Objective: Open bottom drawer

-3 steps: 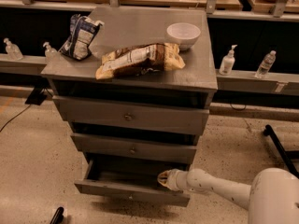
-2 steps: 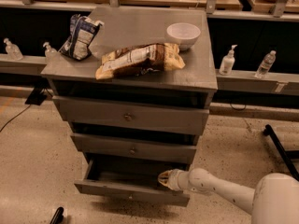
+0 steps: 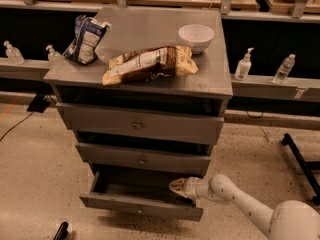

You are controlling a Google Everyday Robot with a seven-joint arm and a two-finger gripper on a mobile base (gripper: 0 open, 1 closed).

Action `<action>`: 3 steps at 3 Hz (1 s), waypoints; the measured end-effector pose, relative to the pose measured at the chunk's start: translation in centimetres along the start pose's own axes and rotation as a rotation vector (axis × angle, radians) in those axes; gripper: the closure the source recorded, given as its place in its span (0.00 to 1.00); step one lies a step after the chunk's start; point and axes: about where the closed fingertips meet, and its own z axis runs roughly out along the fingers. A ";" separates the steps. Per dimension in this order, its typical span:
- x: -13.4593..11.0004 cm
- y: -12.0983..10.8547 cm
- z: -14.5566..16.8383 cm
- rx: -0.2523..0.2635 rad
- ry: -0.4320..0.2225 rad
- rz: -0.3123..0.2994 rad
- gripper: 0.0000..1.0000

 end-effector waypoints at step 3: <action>-2.4 3.0 3.8 -0.128 -0.020 0.049 1.00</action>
Offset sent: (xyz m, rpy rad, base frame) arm -0.0141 0.0600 0.0119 0.0576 0.0810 0.0753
